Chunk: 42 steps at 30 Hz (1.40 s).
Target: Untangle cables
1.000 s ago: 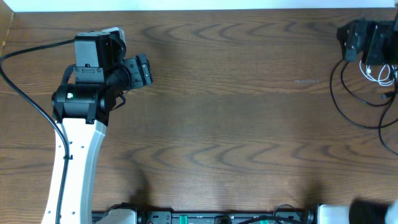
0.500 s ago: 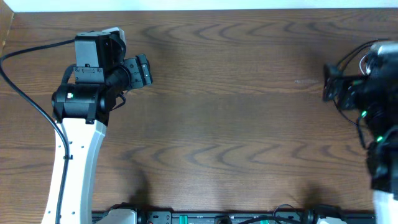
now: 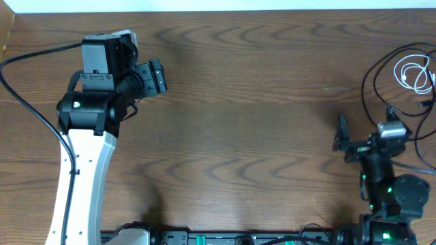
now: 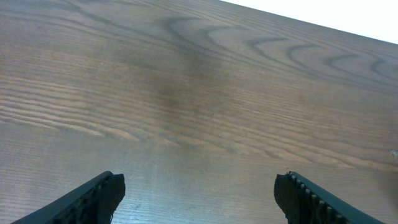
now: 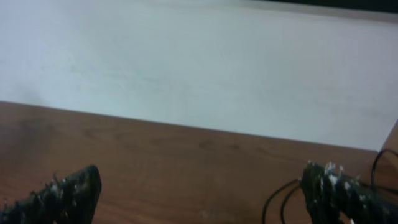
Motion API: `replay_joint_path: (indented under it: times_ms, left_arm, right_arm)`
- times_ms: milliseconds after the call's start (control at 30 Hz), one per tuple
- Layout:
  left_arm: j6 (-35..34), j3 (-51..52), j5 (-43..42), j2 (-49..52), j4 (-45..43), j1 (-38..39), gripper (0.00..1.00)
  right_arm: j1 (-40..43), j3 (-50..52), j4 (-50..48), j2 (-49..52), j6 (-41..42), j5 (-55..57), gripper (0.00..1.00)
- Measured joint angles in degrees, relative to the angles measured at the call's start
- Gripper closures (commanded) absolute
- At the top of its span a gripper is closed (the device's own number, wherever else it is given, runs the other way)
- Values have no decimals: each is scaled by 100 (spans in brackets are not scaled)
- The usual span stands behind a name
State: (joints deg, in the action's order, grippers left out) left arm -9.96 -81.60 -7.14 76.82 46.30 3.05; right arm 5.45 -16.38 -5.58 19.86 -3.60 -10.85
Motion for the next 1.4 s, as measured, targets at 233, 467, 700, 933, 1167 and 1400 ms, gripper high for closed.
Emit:
replay_joint_path:
  times_ms: [233,467,700,933,1167,1400]
  left_arm:
    - [0,0,0,0,2,0,17]
    - [-2,0,0,0,0,0,16]
    - [0,0,0,0,2,0,17]
    - [0,0,0,0,0,0,17]
    - [0,0,0,0,2,0,16]
    - [0,0,0,0,2,0,17]
  right_arm:
    - [-190,927,-321,-1045,-2,179,1]
    - [-205,1364,-376,-1611,-2,219,1]
    - [-205,1589,-68,-1891,-2,251,1]
    - [-205,1600,866,-1917,2,195,1]
    - [-205,1600,883,-1908,9,142,1]
    - [-205,1600,883,-1908,11,140,1]
